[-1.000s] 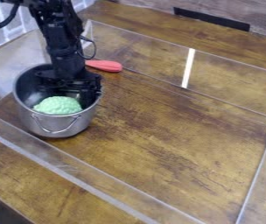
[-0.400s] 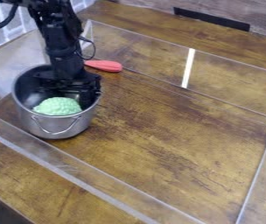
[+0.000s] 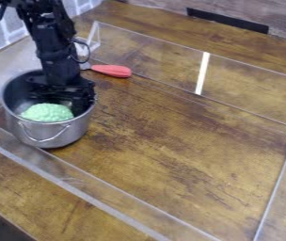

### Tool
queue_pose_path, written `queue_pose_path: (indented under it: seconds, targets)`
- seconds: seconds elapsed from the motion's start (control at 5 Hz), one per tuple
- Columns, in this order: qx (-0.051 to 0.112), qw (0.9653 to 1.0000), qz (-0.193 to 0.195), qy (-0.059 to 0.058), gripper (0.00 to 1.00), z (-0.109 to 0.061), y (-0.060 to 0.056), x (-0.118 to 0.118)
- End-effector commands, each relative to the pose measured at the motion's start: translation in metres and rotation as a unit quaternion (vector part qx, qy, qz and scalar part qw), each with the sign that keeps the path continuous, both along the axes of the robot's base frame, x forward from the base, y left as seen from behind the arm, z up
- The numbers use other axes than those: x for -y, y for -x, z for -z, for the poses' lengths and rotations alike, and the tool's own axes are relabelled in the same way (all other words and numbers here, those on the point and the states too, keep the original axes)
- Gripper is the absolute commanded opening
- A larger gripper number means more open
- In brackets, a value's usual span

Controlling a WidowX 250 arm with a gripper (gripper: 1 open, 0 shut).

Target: Remove the green object from the silver pot and put it on the table

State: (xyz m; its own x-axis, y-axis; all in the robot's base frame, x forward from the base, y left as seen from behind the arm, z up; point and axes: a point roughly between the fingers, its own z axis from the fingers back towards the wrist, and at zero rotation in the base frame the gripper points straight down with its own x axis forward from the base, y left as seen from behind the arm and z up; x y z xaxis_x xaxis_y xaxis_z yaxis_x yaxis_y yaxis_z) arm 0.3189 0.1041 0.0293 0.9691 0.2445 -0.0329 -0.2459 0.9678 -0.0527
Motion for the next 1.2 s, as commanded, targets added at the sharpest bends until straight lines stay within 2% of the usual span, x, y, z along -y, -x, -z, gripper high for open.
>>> queue_pose_path:
  seconds: [0.0,0.4,0.6,0.8,1.0]
  targets:
    - [0.014,0.9999,0.007,0.001,0.00,-0.006,-0.009,-0.012]
    - [0.023,0.9995,-0.019,0.011,0.00,-0.009,0.000,-0.010]
    - [0.028,0.9986,-0.042,0.016,0.00,-0.018,-0.002,0.005]
    - [0.031,0.9973,-0.064,0.019,0.00,-0.027,-0.005,0.019]
    - [0.035,0.9933,-0.108,0.021,0.00,-0.024,-0.004,0.013]
